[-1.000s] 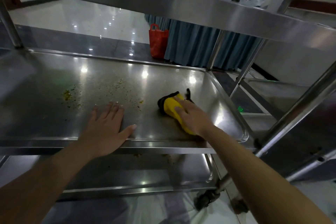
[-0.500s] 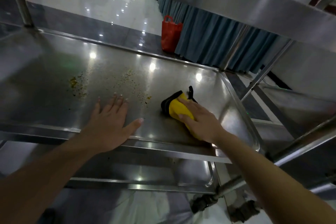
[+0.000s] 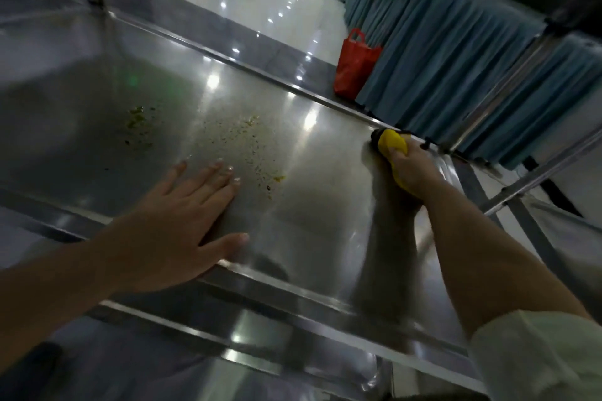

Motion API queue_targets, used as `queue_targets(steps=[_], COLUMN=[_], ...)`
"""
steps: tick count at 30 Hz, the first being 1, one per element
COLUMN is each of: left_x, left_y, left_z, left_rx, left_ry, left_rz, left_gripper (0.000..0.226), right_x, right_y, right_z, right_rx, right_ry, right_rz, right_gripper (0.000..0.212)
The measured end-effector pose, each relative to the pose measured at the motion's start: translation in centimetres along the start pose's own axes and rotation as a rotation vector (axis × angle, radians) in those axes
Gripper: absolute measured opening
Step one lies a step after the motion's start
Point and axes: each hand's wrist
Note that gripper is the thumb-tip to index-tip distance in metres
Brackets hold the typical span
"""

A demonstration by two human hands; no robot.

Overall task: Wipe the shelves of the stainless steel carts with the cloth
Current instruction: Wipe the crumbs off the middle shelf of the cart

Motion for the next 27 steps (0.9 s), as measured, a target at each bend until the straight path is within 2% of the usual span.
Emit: queue_targets(steps=[4,7,11,14,16,20,27], left_x=[-0.4,-0.3,-0.8,-0.6,-0.5,-0.8,-0.7], left_y=[0.0,0.0,-0.1,-0.2,-0.3,-0.2,-0.2], left_z=[0.2,0.1,-0.4,-0.5,-0.5,-0.6,-0.6], left_rx=[-0.078,-0.065,-0.015,0.017,0.021,0.056,0.055], left_ry=[0.051,0.055,0.061,0.057,0.060,0.085,0.019], left_rz=[-0.016,-0.035,-0.065,-0.082,-0.075,-0.075,-0.071], left_gripper=[0.079,0.081,0.086,0.096,0.101,0.105,0.100], right_x=[0.6,1.5,3.6,5.1,5.5,5.5,6.6], right_y=[3.2,2.4,-2.9,-8.7,-11.1,-9.0,1.4], right_z=[0.2,0.8,2.7,4.5,4.4,3.7,3.7], right_rx=[0.005,0.044,0.095,0.146,0.199,0.282,0.116], right_ry=[0.025,0.026,-0.015,-0.056,-0.019,0.034,0.032], right_rz=[0.071,-0.002,-0.285,-0.615,-0.744,-0.661,-0.311], right_gripper=[0.060,0.057,0.056,0.055,0.056,0.049,0.053])
Point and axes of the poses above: each hand's wrist, its own y-axis towards the middle knuckle, its own z-axis out of the palm, x = y × z, and after that the axes turned 4 degrees about x, right-handed
